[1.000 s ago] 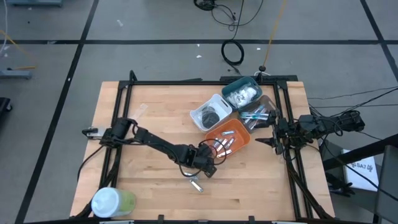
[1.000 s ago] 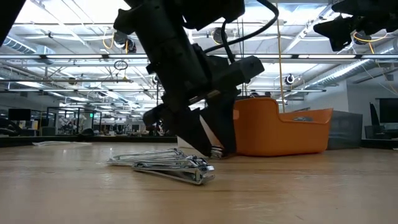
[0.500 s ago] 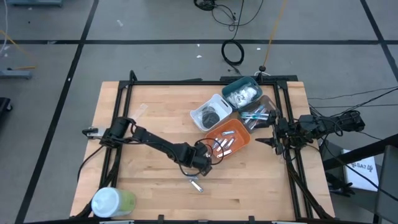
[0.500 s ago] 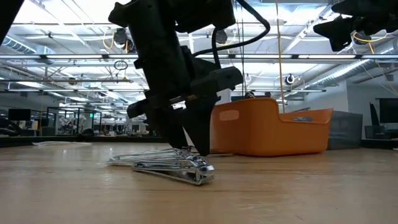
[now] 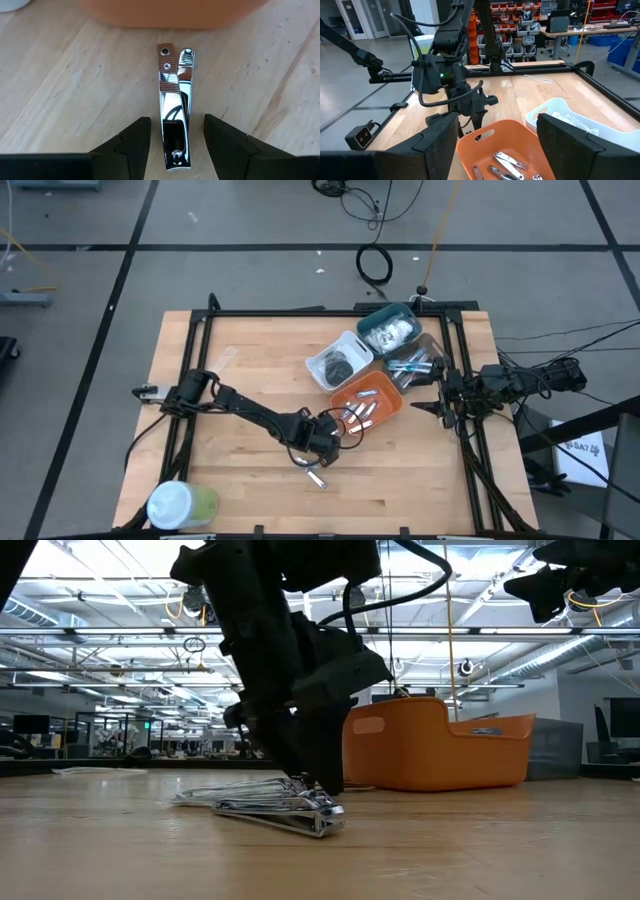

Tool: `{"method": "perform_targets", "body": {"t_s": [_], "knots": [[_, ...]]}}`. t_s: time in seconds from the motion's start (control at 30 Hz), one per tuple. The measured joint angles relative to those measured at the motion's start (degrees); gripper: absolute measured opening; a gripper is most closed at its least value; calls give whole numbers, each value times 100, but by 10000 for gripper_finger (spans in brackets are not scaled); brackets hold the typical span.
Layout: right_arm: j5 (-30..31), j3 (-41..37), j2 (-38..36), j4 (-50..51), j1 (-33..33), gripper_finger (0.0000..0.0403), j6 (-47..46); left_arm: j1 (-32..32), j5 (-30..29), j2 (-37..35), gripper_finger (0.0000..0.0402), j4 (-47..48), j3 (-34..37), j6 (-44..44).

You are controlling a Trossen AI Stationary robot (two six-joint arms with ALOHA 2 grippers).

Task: Pick & Place Travel size toiletries
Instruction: Put the silver nail cutter into the orange bin

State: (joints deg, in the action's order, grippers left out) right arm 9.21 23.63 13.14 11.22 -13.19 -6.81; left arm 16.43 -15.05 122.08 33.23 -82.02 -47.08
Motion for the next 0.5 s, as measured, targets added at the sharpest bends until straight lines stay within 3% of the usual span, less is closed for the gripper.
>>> {"method": "perform_targets", "body": {"t_s": [0.2,0.43,0.5], "knots": [[0,-1,0,0,0,256,0,0,20,0,165,0,0,19],[0,-1,0,0,0,256,0,0,1,0,47,-8,-4,-106],[0,-1,0,0,0,256,0,1,1,-1,35,-7,-4,-103]]}}
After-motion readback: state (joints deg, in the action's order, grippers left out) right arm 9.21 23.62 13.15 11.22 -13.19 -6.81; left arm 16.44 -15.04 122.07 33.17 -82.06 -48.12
